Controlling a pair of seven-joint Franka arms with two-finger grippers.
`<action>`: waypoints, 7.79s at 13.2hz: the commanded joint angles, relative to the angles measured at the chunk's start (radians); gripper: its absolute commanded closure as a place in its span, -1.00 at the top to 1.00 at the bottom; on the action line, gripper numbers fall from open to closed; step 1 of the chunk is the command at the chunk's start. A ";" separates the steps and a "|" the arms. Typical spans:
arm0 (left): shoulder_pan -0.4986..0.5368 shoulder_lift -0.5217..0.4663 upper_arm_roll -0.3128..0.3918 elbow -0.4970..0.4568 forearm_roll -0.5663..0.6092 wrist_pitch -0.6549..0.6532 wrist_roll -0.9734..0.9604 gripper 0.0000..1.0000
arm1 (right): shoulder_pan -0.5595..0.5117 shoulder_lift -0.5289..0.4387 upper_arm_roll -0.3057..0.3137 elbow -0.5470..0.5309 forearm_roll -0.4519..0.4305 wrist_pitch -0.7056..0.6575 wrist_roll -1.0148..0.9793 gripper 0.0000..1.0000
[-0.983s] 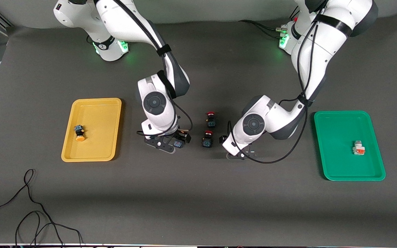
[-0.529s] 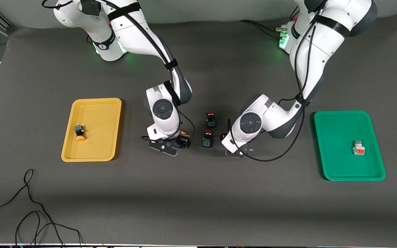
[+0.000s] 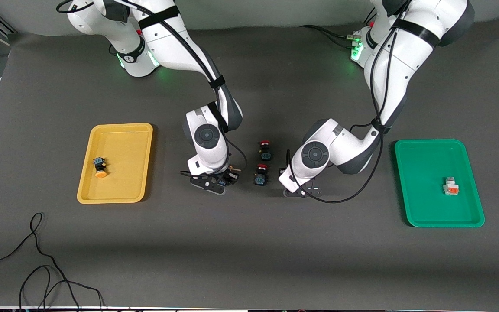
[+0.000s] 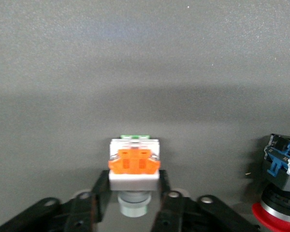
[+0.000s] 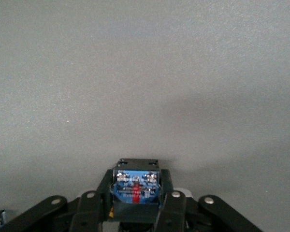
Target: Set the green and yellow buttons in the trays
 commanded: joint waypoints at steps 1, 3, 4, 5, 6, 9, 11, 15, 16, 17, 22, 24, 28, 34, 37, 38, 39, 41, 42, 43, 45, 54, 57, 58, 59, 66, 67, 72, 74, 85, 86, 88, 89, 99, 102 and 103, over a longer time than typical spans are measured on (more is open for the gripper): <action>-0.004 -0.013 0.006 -0.015 0.013 -0.002 -0.007 -1.00 | -0.013 -0.044 -0.002 -0.008 0.014 -0.012 -0.046 -0.70; -0.004 -0.026 0.006 -0.005 0.013 -0.015 -0.007 -1.00 | -0.020 -0.119 -0.017 0.002 0.003 -0.124 -0.052 -0.70; 0.003 -0.048 0.005 0.005 0.011 -0.060 -0.007 -1.00 | -0.020 -0.170 -0.023 0.009 0.000 -0.181 -0.052 -0.70; 0.005 -0.082 0.003 0.021 0.002 -0.142 -0.009 -1.00 | -0.022 -0.208 -0.032 0.028 -0.002 -0.237 -0.057 -0.70; 0.006 -0.119 0.000 0.059 0.000 -0.237 -0.005 -1.00 | -0.022 -0.236 -0.051 0.056 -0.002 -0.308 -0.077 -0.70; 0.008 -0.208 -0.002 0.210 -0.001 -0.594 0.011 -1.00 | -0.022 -0.273 -0.118 0.191 -0.002 -0.550 -0.110 -0.70; 0.025 -0.230 -0.003 0.315 -0.003 -0.759 0.037 -1.00 | -0.022 -0.299 -0.178 0.185 -0.002 -0.614 -0.242 -0.70; 0.181 -0.311 -0.003 0.395 -0.027 -0.865 0.230 -1.00 | -0.001 -0.469 -0.371 -0.055 -0.058 -0.651 -0.647 -0.70; 0.250 -0.328 0.000 0.393 -0.055 -0.867 0.320 -1.00 | -0.001 -0.519 -0.405 -0.110 -0.110 -0.645 -0.717 -0.70; 0.320 -0.343 -0.002 0.390 -0.066 -0.868 0.414 -1.00 | -0.001 -0.572 -0.442 -0.163 -0.165 -0.634 -0.770 -0.70; 0.526 -0.329 0.006 0.311 -0.053 -0.780 0.642 -1.00 | -0.010 -0.744 -0.557 -0.452 -0.296 -0.408 -0.937 -0.70; 0.598 -0.328 0.008 0.196 -0.047 -0.638 0.700 -1.00 | -0.010 -0.727 -0.557 -0.594 -0.292 -0.192 -0.960 -0.70; 0.683 -0.287 0.011 -0.020 -0.011 -0.298 0.762 -1.00 | -0.010 -0.634 -0.552 -0.718 -0.238 0.052 -1.041 -0.70; 0.726 -0.151 0.032 -0.107 0.046 -0.039 0.775 -1.00 | -0.005 -0.425 -0.485 -0.706 0.173 0.095 -1.357 -0.70; 0.724 -0.134 0.034 -0.107 0.046 -0.032 0.775 -1.00 | -0.010 -0.382 -0.456 -0.689 0.239 0.096 -1.395 -0.69; 0.723 -0.136 0.032 -0.101 0.046 -0.045 0.775 -1.00 | -0.008 -0.380 -0.454 -0.686 0.239 0.092 -1.393 -0.18; 0.723 -0.136 0.034 -0.102 0.046 -0.043 0.778 0.85 | -0.010 -0.382 -0.456 -0.685 0.239 0.087 -1.388 0.87; 0.721 -0.138 0.032 -0.102 0.046 -0.049 0.777 0.99 | -0.013 -0.396 -0.457 -0.653 0.241 0.060 -1.376 0.99; 0.720 -0.145 0.032 -0.101 0.046 -0.052 0.775 1.00 | -0.011 -0.409 -0.466 -0.619 0.239 -0.013 -1.369 0.99; 0.723 -0.153 0.031 -0.099 0.046 -0.063 0.772 1.00 | -0.011 -0.408 -0.488 -0.569 0.226 -0.085 -1.349 0.99; 0.723 -0.197 0.026 -0.062 0.046 -0.152 0.778 1.00 | -0.004 -0.400 -0.540 -0.466 0.157 -0.213 -1.306 0.99; 0.712 -0.309 -0.132 0.393 0.020 -0.831 0.828 1.00 | -0.001 -0.416 -0.611 0.047 -0.080 -0.808 -1.057 0.99; 0.709 -0.309 -0.170 0.452 -0.007 -0.881 0.817 1.00 | 0.003 -0.435 -0.612 0.101 -0.124 -0.852 -1.056 0.99; 0.707 -0.309 -0.193 0.487 -0.007 -0.905 0.812 1.00 | 0.001 -0.463 -0.603 0.104 -0.159 -0.852 -1.024 0.99; 0.704 -0.309 -0.209 0.520 -0.006 -0.931 0.809 1.00 | -0.001 -0.498 -0.579 0.102 -0.199 -0.852 -0.973 0.99; 0.687 -0.306 -0.172 0.538 0.006 -0.944 0.820 1.00 | -0.424 -0.744 -0.067 -0.006 -0.356 -0.852 -0.770 0.99; 0.663 -0.321 -0.116 0.539 0.003 -0.941 0.837 1.00 | -0.529 -0.764 0.028 -0.022 -0.357 -0.850 -0.770 0.99; 0.407 -0.375 0.179 0.533 -0.014 -0.942 0.907 1.00 | -0.974 -0.821 0.398 -0.040 -0.385 -0.853 -0.772 0.99; 0.363 -0.416 0.227 0.480 -0.030 -0.902 0.906 1.00 | -1.076 -0.830 0.477 -0.037 -0.385 -0.853 -0.772 1.00; 0.115 -0.727 0.474 0.010 -0.246 -0.584 0.854 1.00 | -1.082 -0.822 0.465 0.033 -0.410 -0.853 -0.782 0.99; 0.121 -0.724 0.485 0.011 -0.262 -0.592 0.848 1.00 | -1.082 -0.822 0.463 0.032 -0.410 -0.853 -0.781 0.99; 0.140 -0.681 0.485 0.059 -0.257 -0.627 0.858 1.00 | -1.082 -0.821 0.463 0.032 -0.411 -0.855 -0.781 1.00; 0.138 -0.661 0.485 0.092 -0.257 -0.663 0.858 1.00 | -1.082 -0.821 0.463 0.032 -0.411 -0.855 -0.778 1.00; 0.169 -0.645 0.486 0.107 -0.260 -0.697 0.823 0.99 | -1.080 -0.818 0.463 0.032 -0.413 -0.872 -0.779 0.99; 0.160 -0.642 0.483 0.123 -0.253 -0.703 0.794 0.68 | -1.080 -0.816 0.463 0.032 -0.413 -0.872 -0.778 0.99; 0.164 -0.648 0.480 0.131 -0.259 -0.703 0.801 0.58 | -1.080 -0.816 0.463 0.032 -0.413 -0.873 -0.778 0.99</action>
